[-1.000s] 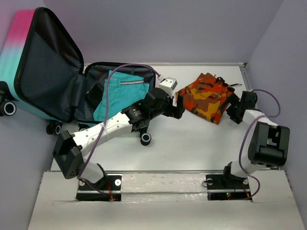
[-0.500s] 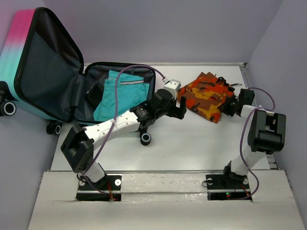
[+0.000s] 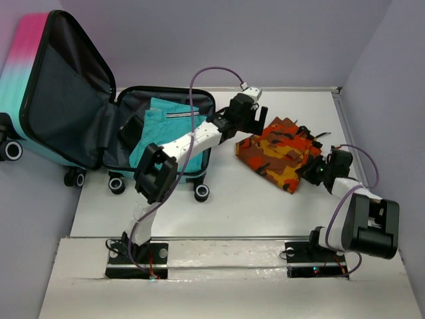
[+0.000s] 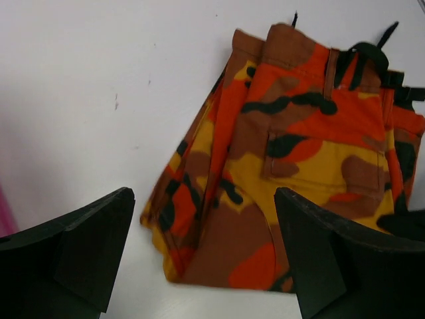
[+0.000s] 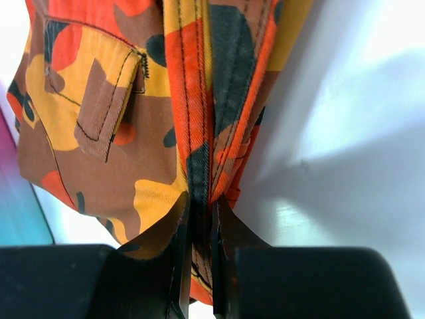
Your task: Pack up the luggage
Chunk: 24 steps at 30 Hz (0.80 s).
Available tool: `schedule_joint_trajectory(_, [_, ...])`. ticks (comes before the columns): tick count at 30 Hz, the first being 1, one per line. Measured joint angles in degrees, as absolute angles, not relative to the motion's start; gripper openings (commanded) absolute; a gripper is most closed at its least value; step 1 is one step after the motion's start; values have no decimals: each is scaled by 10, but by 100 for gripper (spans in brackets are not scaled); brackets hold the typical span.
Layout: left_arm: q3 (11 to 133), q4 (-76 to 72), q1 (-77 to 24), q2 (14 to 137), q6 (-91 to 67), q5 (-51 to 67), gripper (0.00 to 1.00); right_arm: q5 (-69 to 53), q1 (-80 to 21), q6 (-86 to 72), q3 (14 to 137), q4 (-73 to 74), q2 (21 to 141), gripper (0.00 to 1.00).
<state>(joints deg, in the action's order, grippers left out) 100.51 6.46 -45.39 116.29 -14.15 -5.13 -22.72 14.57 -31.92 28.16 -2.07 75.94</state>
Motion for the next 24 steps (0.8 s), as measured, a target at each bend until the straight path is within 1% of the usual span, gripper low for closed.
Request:
schedule_joint_trajectory(7, [1246,172,-406,1365,-102,51,99,-260,145,-307,263,2,720,7])
schedule_joint_trajectory(9, [1284,190,-399,1402,-96,76,98,-260,142,-306,263,3,720,7])
schedule_joint_trajectory(13, [1303,215,-391,1453,-99,131,97,-260,138,-304,263,3,721,7])
schedule_joint_trajectory(17, [1300,203,-390,1468,-111,173,95,-260,134,-302,263,2,721,7])
schedule_joint_trajectory(19, [1300,199,-390,1470,-122,201,93,-260,132,-302,263,2,721,7])
schedule_joint_trajectory(20, [1300,195,-390,1473,-126,214,88,-260,131,-302,263,2,721,7])
schedule_joint_trajectory(22, [1300,187,-390,1476,-136,235,83,-260,130,-303,263,2,721,7])
schedule_joint_trajectory(24, [1300,175,-392,1481,-143,249,73,-259,130,-303,263,2,721,7])
